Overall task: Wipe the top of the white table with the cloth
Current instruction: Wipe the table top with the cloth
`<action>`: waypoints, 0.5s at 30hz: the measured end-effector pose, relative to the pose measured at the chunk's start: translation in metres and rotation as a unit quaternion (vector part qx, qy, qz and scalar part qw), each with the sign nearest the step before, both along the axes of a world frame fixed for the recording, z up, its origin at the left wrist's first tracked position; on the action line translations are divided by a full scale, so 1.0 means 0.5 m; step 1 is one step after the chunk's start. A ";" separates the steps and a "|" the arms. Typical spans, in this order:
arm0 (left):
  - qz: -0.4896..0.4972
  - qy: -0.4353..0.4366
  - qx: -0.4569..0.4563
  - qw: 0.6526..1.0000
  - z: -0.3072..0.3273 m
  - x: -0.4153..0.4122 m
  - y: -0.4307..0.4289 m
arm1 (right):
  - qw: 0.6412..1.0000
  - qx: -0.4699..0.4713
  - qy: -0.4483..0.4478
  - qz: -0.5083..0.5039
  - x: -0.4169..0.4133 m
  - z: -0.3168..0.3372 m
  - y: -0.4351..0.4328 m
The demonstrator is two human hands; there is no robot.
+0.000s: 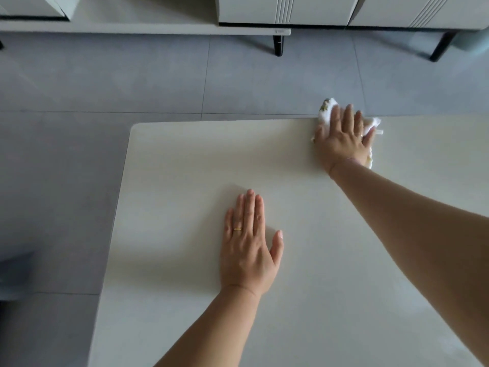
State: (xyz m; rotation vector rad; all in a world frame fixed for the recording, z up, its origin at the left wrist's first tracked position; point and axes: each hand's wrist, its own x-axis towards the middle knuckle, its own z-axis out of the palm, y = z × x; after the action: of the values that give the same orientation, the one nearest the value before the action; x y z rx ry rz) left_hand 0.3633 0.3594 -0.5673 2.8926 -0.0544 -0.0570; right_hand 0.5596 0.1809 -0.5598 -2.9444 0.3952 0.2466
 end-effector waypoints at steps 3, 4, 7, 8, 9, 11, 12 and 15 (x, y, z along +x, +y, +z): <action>-0.001 -0.001 0.003 1.000 0.002 0.000 -0.002 | 0.993 -0.003 -0.029 0.110 -0.041 -0.001 0.068; 0.000 -0.001 0.004 1.000 0.002 -0.001 -0.002 | 0.981 0.001 -0.028 0.190 -0.059 0.000 0.070; -0.002 -0.008 0.008 1.000 0.002 -0.001 0.000 | 0.956 -0.012 -0.020 0.291 -0.071 0.003 -0.021; -0.003 -0.010 0.011 1.000 0.001 -0.001 0.001 | 0.967 -0.011 -0.021 0.255 -0.068 0.001 -0.064; -0.003 -0.010 0.015 1.000 0.000 -0.001 0.001 | 0.981 -0.005 -0.015 0.195 -0.065 0.000 -0.103; -0.004 -0.011 0.019 1.000 -0.002 0.000 0.001 | 0.998 0.000 0.001 0.065 -0.062 -0.002 -0.145; -0.005 -0.013 0.020 1.000 -0.003 0.001 0.000 | 1.000 -0.004 0.003 0.019 -0.063 -0.005 -0.140; -0.005 -0.012 0.029 0.999 -0.005 0.001 -0.002 | 0.999 -0.004 -0.024 0.022 -0.097 -0.006 -0.059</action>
State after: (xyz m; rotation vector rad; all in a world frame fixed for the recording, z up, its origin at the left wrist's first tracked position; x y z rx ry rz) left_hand 0.3639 0.3584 -0.5698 2.9513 -0.0737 -0.0274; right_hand 0.5111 0.1514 -0.5626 -2.9621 0.3262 0.1794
